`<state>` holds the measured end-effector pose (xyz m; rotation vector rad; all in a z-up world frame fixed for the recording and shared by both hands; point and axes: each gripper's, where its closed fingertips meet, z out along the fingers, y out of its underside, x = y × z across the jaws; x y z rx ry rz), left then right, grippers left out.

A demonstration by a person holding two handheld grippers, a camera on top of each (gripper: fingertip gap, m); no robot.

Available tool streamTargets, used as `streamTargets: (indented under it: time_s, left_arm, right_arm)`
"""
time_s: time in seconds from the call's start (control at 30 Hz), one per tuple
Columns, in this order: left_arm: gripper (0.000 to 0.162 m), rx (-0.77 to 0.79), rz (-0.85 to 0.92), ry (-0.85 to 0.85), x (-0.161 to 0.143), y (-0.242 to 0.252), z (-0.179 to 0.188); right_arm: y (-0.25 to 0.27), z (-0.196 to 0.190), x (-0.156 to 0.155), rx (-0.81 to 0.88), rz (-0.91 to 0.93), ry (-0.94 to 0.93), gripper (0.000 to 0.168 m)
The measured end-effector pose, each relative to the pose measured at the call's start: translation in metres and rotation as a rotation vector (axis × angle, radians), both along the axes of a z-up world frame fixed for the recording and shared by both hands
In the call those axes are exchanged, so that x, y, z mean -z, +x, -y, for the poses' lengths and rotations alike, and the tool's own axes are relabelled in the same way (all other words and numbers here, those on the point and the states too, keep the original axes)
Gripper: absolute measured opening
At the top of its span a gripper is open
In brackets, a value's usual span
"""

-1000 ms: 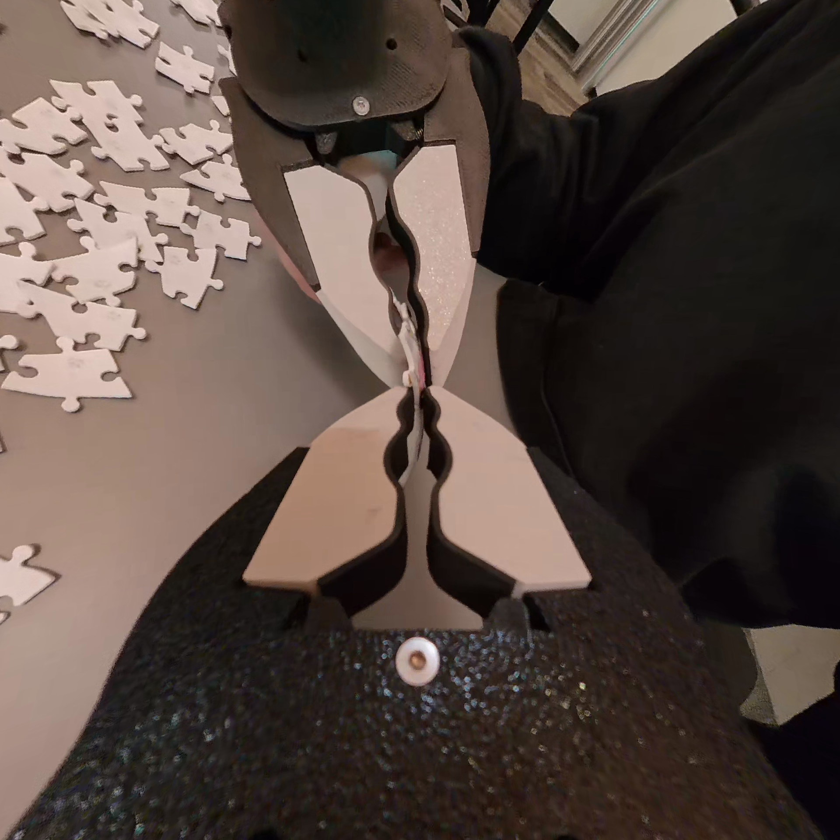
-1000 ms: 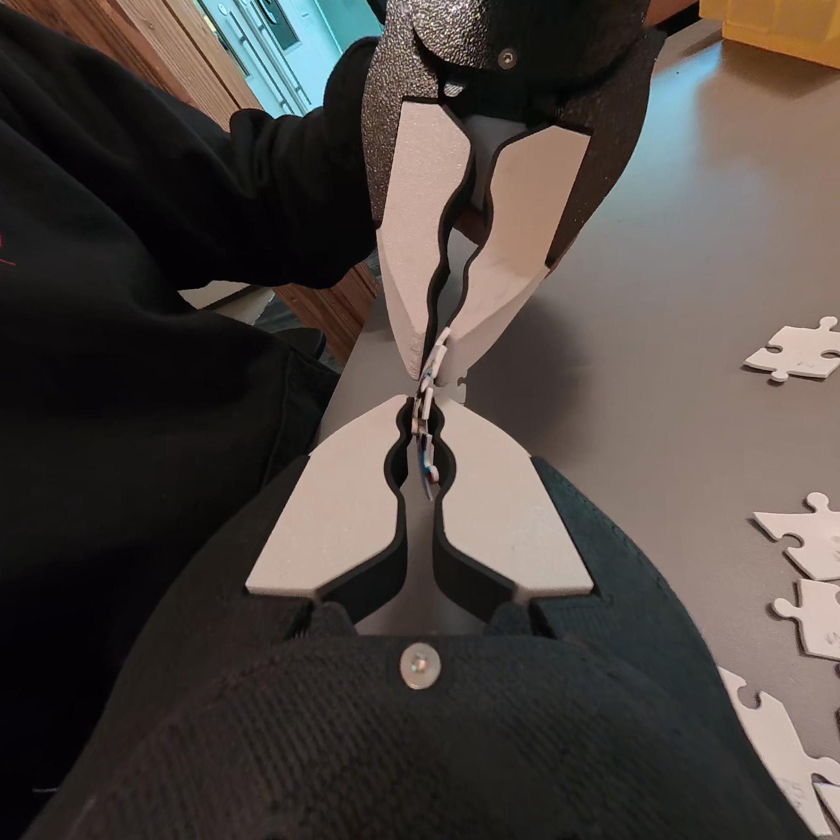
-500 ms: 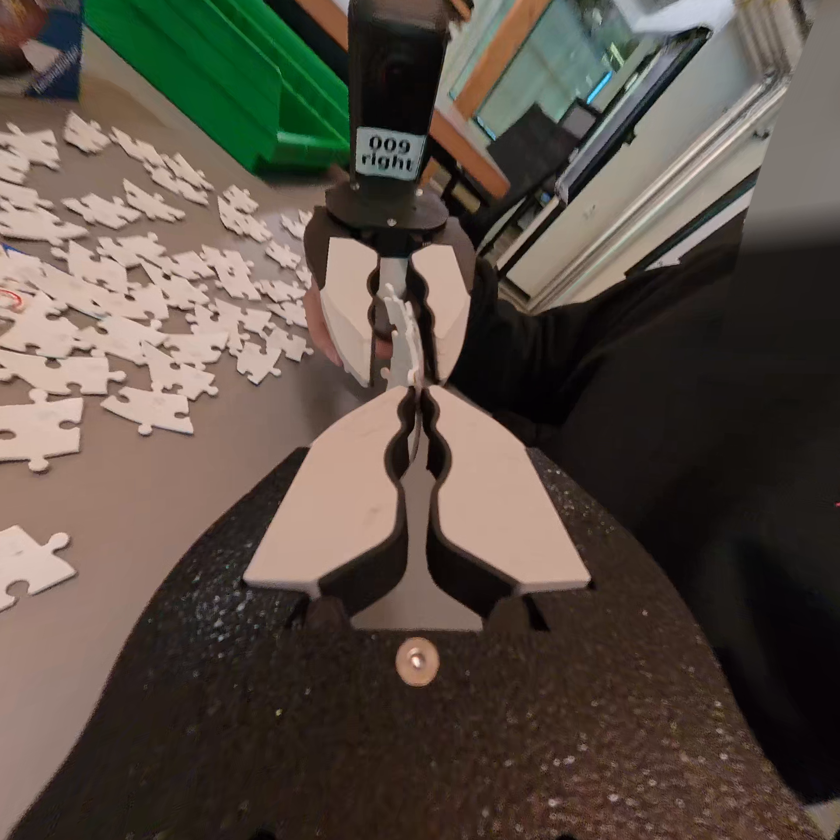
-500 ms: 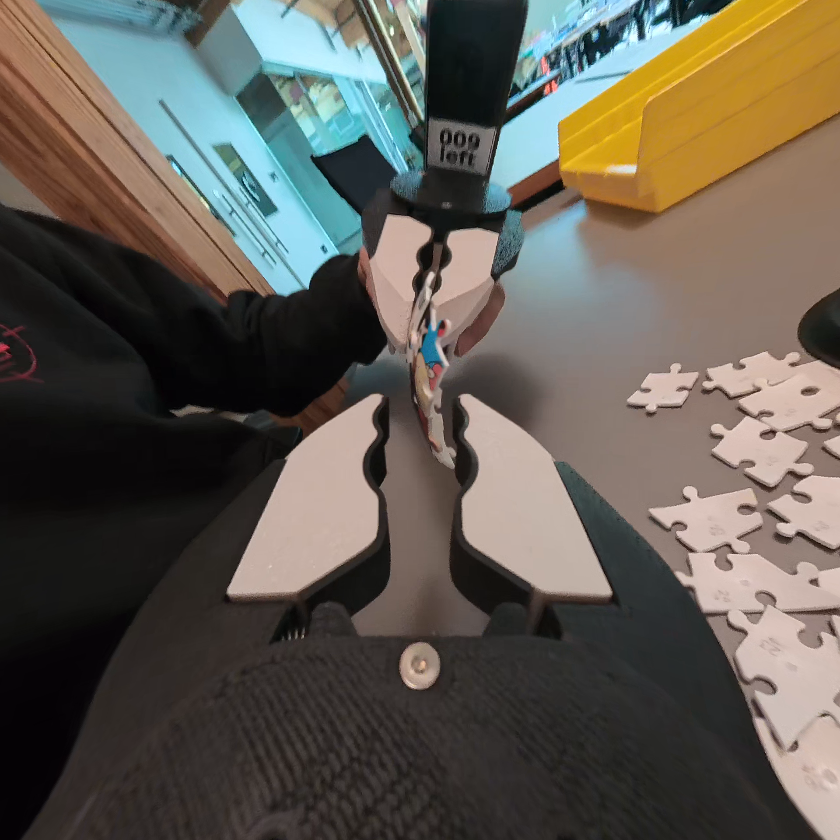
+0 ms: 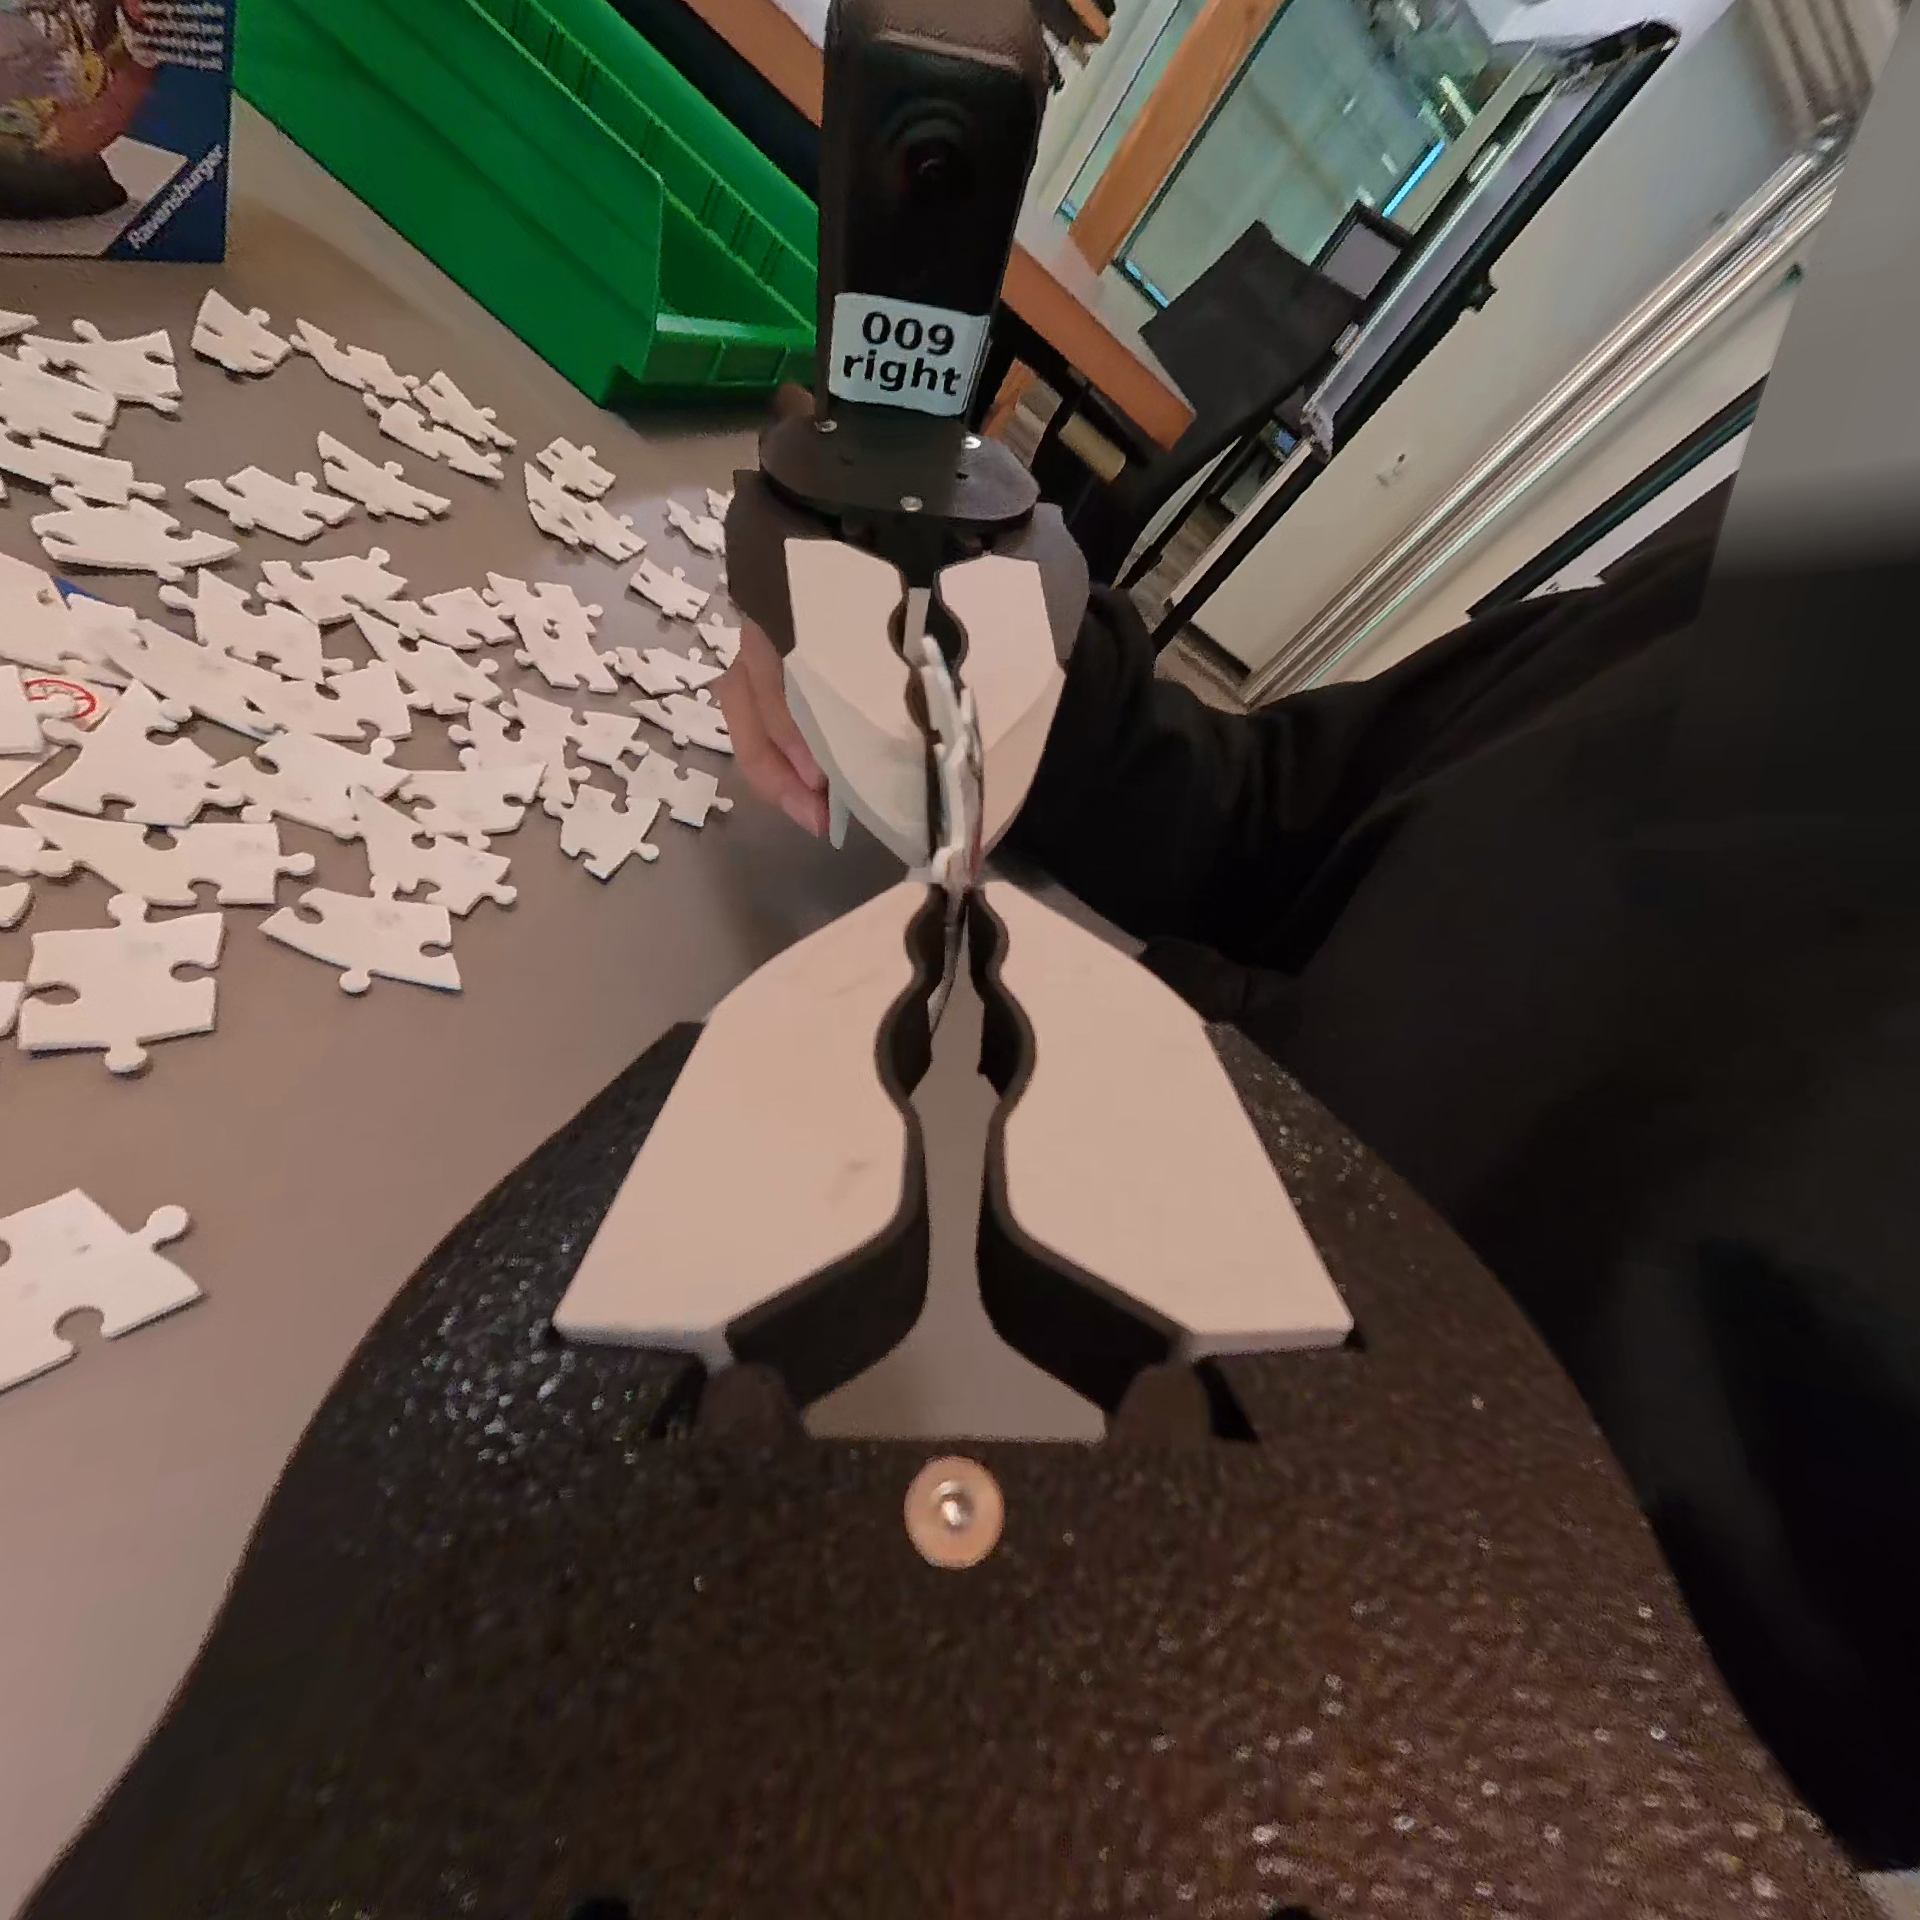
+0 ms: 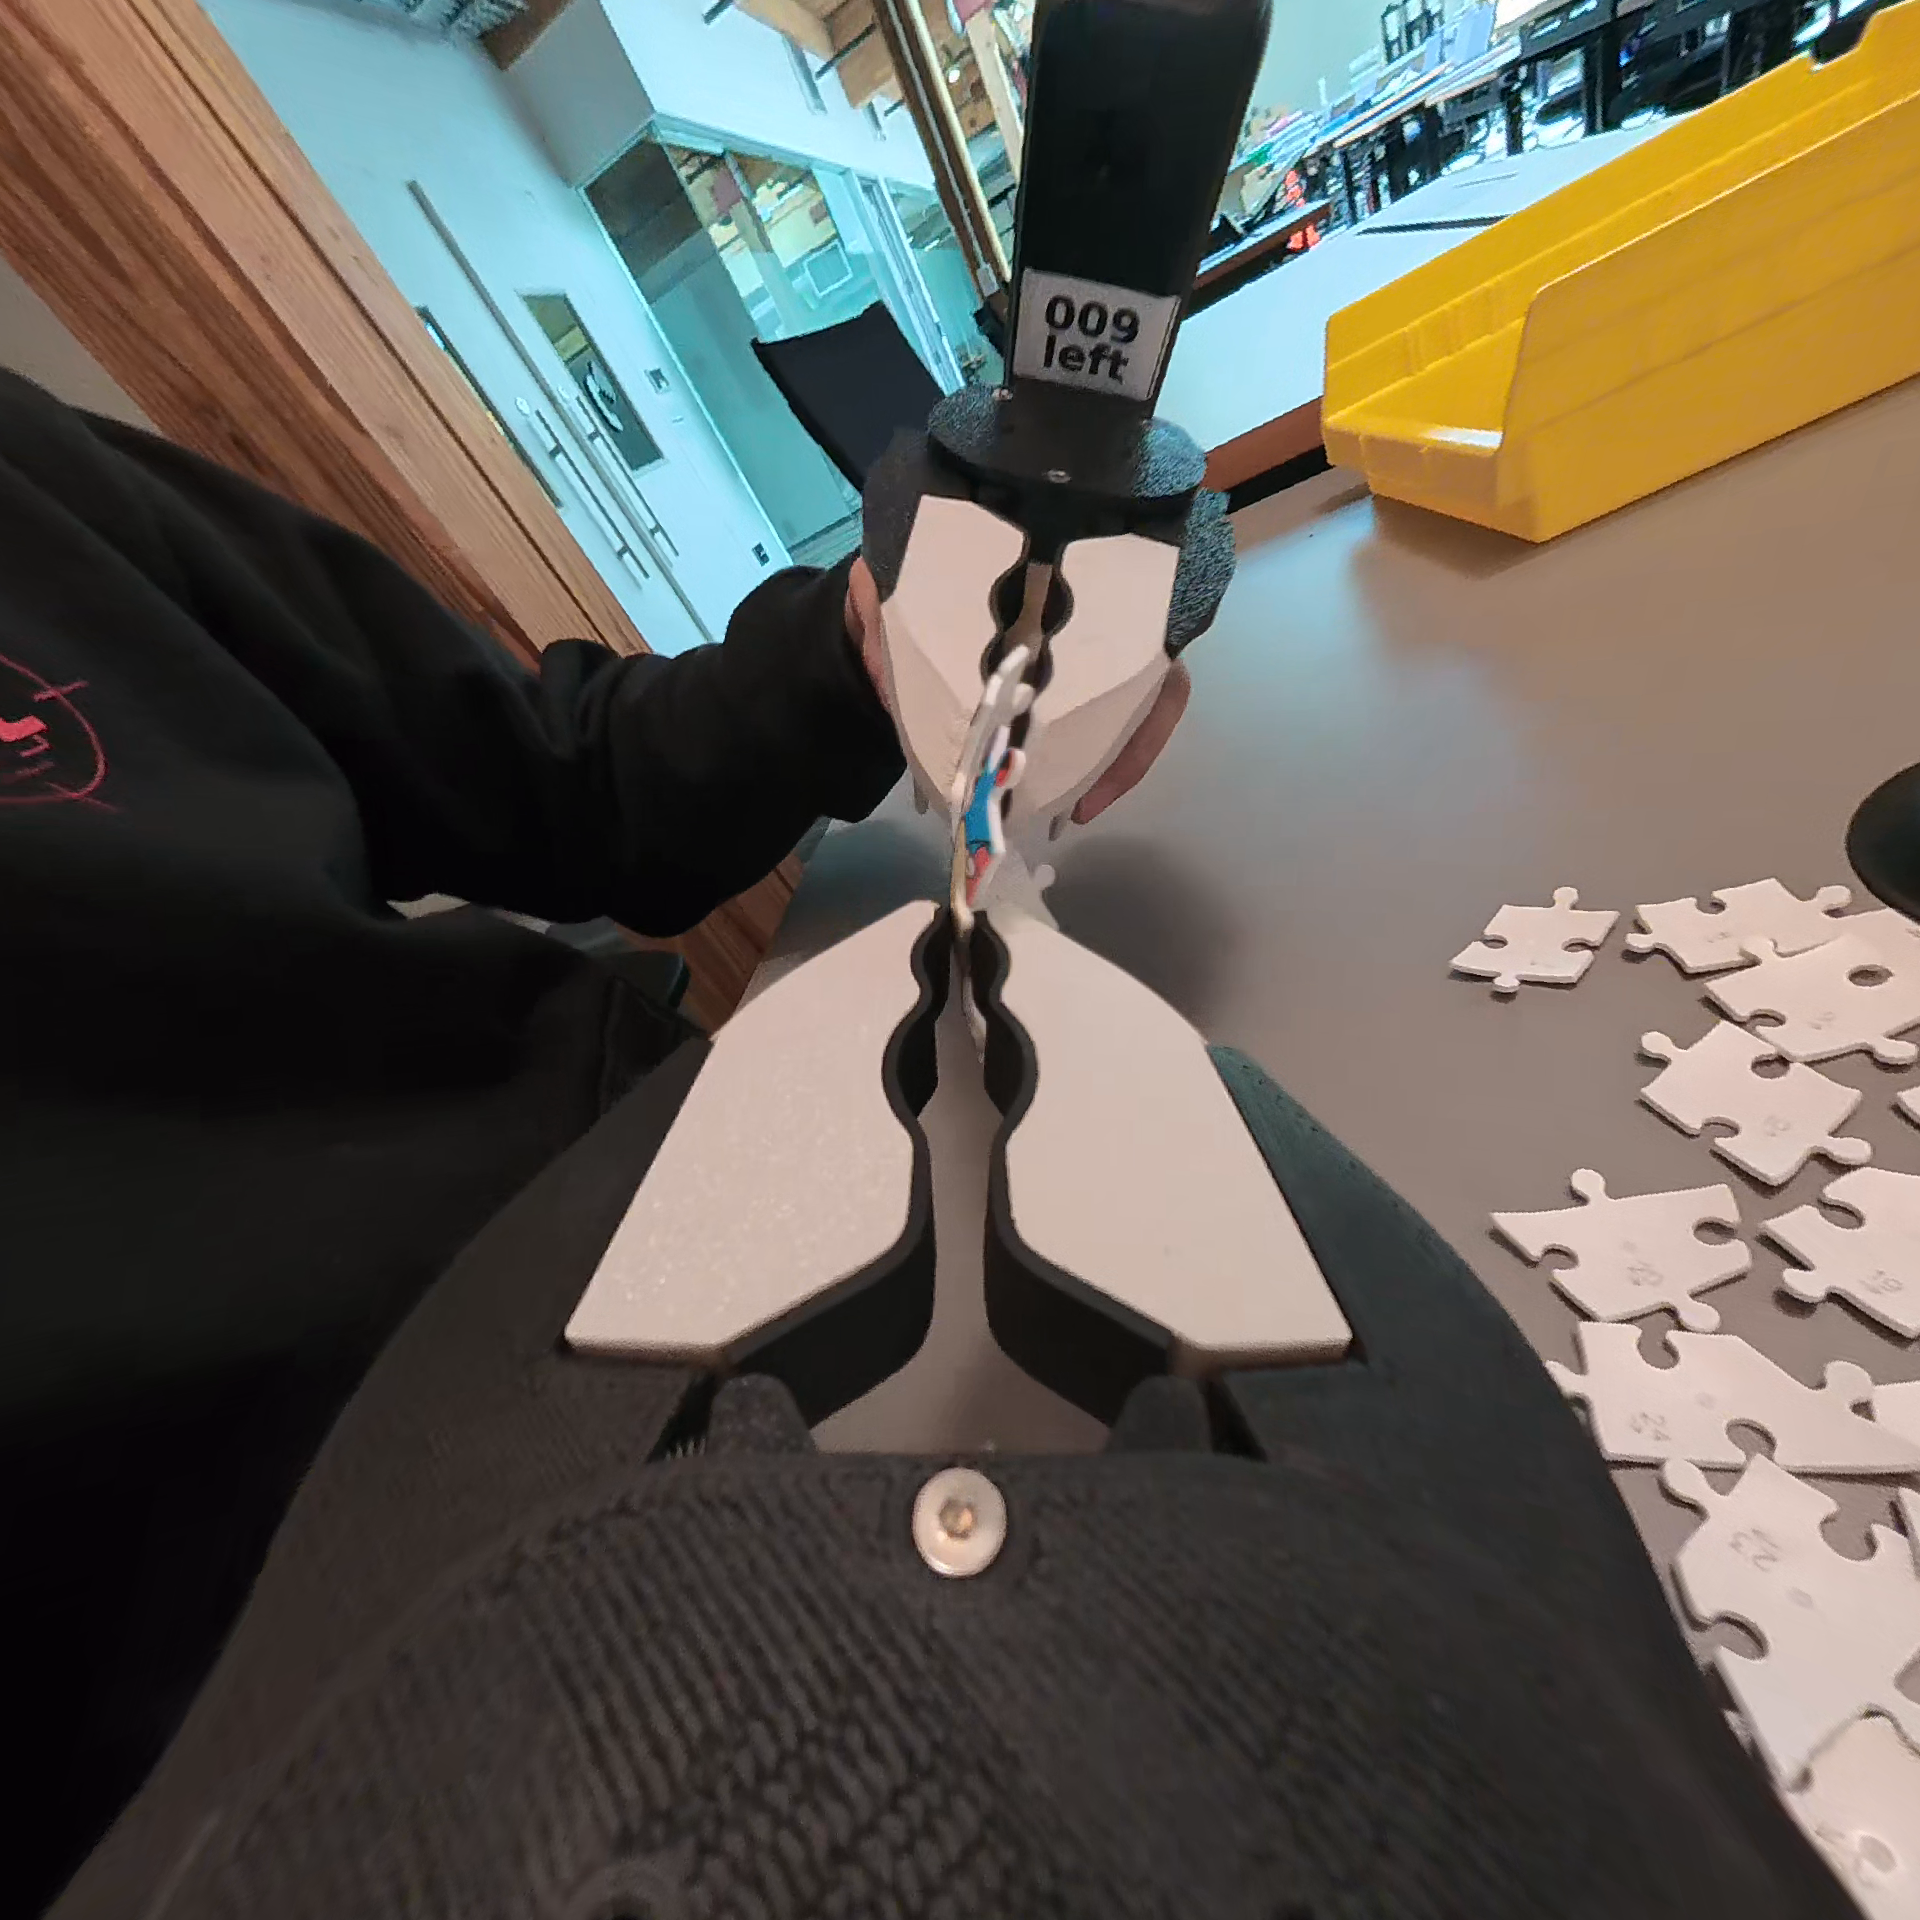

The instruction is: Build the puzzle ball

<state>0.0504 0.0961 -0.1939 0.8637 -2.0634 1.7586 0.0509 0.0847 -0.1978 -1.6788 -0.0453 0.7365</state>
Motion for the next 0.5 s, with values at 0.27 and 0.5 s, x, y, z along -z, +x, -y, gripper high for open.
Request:
streamTargets:
  time_s: [0.27, 0.5]
  left_arm:
    - [0.004, 0.044, 0.001, 0.031, 0.003, -0.006, 0.002]
    - [0.003, 0.069, -0.026, -0.018, 0.003, -0.011, 0.005]
  right_arm:
    - [-0.008, 0.002, 0.002, -0.052, -0.012, -0.02, 0.003]
    - [-0.012, 0.004, 0.003, -0.08, -0.027, -0.027, 0.003]
